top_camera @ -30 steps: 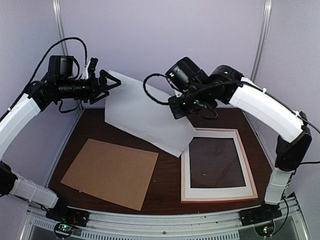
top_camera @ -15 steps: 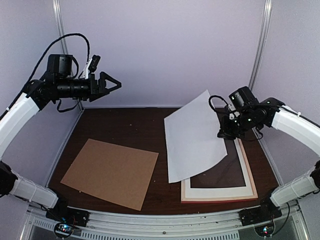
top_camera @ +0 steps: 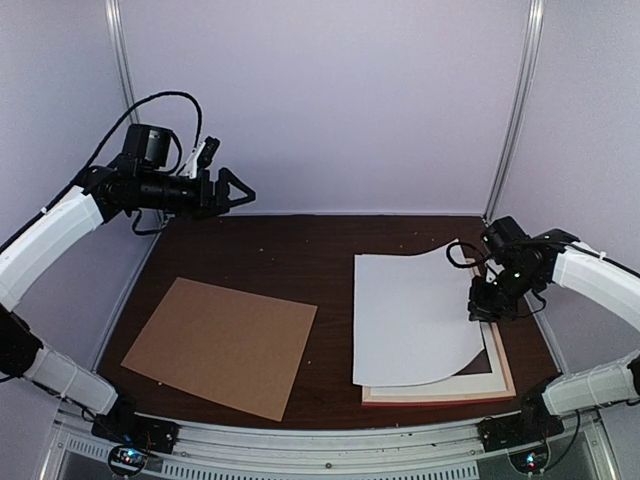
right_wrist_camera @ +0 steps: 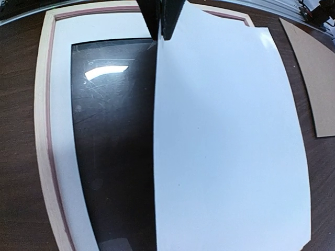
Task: Put the photo into the frame
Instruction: Place the photo on the mat board.
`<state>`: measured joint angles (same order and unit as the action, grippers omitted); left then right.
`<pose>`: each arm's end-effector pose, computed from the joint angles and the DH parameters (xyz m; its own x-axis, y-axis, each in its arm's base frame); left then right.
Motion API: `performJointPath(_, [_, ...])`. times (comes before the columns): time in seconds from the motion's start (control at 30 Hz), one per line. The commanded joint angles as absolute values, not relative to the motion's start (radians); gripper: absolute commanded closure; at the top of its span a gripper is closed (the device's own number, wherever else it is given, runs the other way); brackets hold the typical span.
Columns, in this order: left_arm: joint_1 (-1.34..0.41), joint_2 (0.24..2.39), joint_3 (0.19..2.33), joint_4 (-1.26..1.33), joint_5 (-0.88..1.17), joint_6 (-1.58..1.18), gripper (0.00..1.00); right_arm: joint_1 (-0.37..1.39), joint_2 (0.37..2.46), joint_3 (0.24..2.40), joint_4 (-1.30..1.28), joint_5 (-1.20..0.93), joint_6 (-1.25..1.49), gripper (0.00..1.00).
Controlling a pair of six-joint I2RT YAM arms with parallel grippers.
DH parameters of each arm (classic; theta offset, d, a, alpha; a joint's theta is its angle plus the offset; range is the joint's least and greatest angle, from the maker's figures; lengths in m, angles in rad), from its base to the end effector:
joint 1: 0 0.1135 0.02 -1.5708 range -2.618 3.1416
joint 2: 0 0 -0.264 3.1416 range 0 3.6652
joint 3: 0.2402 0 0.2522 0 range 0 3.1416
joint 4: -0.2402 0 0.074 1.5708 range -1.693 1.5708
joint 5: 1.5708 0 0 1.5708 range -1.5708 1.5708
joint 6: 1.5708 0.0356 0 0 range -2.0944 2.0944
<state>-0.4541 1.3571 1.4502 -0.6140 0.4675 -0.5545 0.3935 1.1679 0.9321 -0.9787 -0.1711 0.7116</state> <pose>0.2572 -0.1434 0.4014 -0.7713 -0.1465 -0.6193 0.3961 0.6512 -0.6474 0.1886 0.0849 0.2552 -0.9381 0.3073 -0.1600 0.2376 0.9066 0.3486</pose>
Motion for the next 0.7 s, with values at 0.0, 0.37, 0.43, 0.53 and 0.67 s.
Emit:
performJointPath(0.0, [-0.471, 1.392, 1.428, -0.609, 0.46, -0.518, 0.02, 0.349, 1.161, 0.927, -1.076, -0.098, 0.638, 1.0])
performJointPath(0.37, [-0.523, 1.469, 1.415, -0.606, 0.424, -0.499, 0.03, 0.316, 1.175, 0.858, -1.023, -0.074, 0.65, 1.0])
performJointPath(0.43, [-0.526, 1.476, 1.414, -0.605, 0.421, -0.499, 0.03, 0.315, 1.169, 0.845, -1.003, -0.074, 0.665, 1.0])
performJointPath(0.53, [-0.532, 1.485, 1.413, -0.604, 0.418, -0.503, 0.03, 0.316, 1.167, 0.835, -0.99, -0.075, 0.676, 1.0])
performJointPath(0.67, [-0.541, 1.491, 1.406, -0.604, 0.413, -0.505, 0.03, 0.313, 1.166, 0.837, -0.992, -0.052, 0.672, 1.0])
